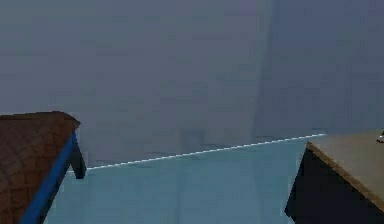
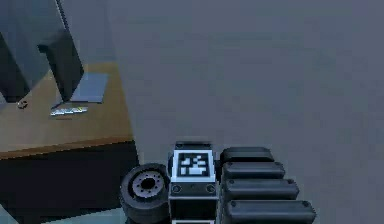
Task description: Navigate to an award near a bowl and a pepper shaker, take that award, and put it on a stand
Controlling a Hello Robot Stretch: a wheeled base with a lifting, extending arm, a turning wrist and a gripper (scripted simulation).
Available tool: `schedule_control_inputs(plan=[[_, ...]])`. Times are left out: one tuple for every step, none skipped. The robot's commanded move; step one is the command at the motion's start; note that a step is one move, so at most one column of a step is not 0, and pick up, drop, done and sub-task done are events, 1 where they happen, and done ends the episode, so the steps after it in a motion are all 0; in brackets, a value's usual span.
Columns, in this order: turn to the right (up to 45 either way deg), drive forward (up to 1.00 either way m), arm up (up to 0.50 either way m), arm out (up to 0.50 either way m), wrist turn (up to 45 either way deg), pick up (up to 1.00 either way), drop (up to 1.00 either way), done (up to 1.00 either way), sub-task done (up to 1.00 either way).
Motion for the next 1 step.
schedule_control_inputs(plan=[[15.0,0.0,0.0,0.0,0.0,0.0,0.0,0.0,0.0]])
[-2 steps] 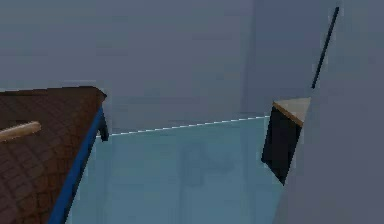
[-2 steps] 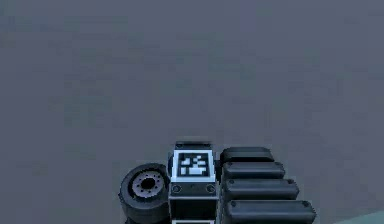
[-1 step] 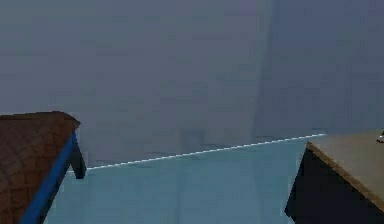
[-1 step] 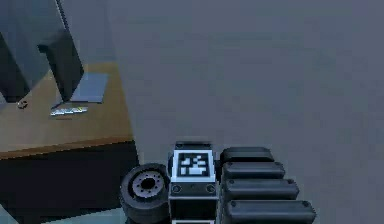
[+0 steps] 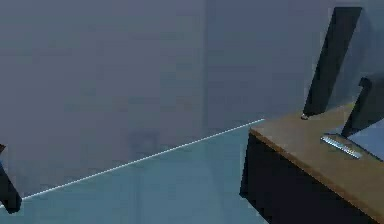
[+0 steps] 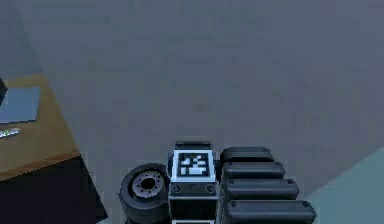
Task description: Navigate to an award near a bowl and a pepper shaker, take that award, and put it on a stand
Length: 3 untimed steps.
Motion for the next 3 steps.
schedule_control_inputs(plan=[[0.0,1.0,0.0,0.0,0.0,0.0,0.0,0.0,0.0],[0.0,0.2,0.0,0.0,0.0,0.0,0.0,0.0,0.0],[0.0,0.35,0.0,0.0,0.0,0.0,0.0,0.0,0.0]])
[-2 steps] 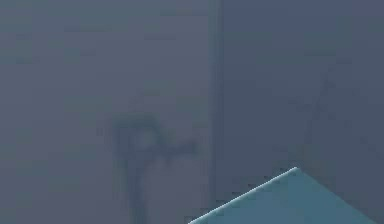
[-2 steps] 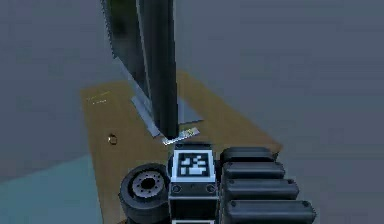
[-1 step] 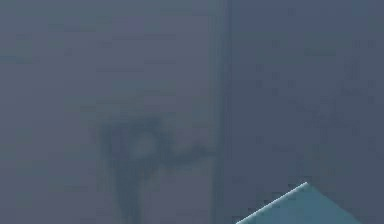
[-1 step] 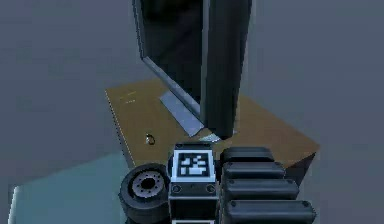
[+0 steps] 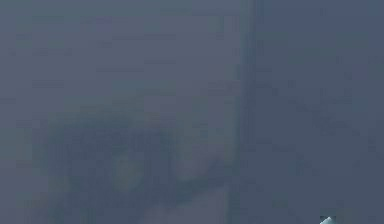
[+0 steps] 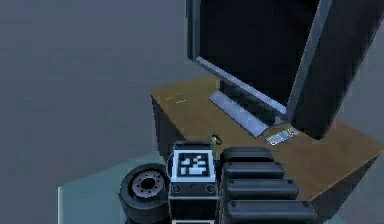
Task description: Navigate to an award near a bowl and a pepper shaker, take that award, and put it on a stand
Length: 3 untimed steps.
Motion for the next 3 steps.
schedule_control_inputs(plan=[[45.0,0.0,0.0,0.0,0.0,0.0,0.0,0.0,0.0],[18.0,0.0,0.0,0.0,0.0,0.0,0.0,0.0,0.0],[0.0,0.7,0.0,0.0,0.0,0.0,0.0,0.0,0.0]])
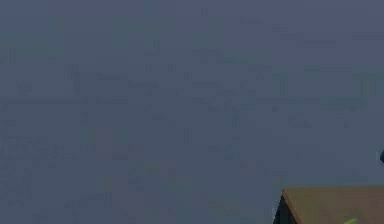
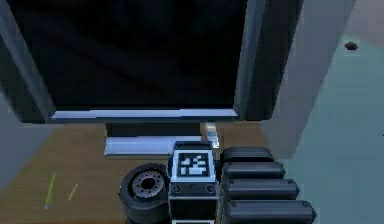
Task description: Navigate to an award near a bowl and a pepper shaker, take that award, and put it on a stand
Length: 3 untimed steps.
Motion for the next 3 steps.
schedule_control_inputs(plan=[[45.0,0.0,0.0,0.0,0.0,0.0,0.0,0.0,0.0],[30.0,0.0,0.0,0.0,0.0,0.0,0.0,0.0,0.0],[-45.0,0.0,0.0,0.0,0.0,0.0,0.0,0.0,0.0]])
